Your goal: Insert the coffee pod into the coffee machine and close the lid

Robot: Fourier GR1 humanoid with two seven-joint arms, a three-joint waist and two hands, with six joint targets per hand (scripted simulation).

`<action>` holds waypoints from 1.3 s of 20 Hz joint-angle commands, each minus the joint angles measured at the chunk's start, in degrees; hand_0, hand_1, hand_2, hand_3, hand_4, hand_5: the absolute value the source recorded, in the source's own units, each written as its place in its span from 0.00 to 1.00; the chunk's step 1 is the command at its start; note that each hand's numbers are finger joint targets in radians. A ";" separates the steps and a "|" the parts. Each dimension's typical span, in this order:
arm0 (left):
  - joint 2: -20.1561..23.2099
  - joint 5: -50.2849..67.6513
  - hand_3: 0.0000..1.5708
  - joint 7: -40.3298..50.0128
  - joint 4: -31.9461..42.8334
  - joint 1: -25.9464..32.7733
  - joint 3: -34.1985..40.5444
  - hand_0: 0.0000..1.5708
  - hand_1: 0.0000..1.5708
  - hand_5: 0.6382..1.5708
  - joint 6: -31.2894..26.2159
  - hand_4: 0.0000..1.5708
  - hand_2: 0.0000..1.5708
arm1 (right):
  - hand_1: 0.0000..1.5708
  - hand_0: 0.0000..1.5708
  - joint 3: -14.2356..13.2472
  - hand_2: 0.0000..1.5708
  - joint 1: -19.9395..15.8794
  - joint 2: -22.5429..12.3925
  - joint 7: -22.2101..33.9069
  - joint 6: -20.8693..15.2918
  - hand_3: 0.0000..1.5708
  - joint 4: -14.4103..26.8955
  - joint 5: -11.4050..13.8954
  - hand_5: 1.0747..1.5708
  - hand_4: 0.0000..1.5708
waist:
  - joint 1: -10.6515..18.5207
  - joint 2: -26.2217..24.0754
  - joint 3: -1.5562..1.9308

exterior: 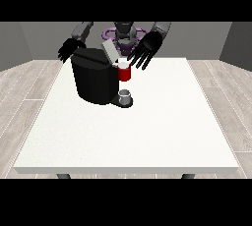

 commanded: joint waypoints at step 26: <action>-18.91 28.27 0.00 -6.19 -4.85 27.56 18.02 0.00 0.00 1.00 -3.34 0.00 0.00 | 0.00 0.00 0.35 0.00 4.07 -8.32 7.94 10.86 0.00 -8.82 -3.95 1.00 0.00 | 17.43 -22.48 -0.02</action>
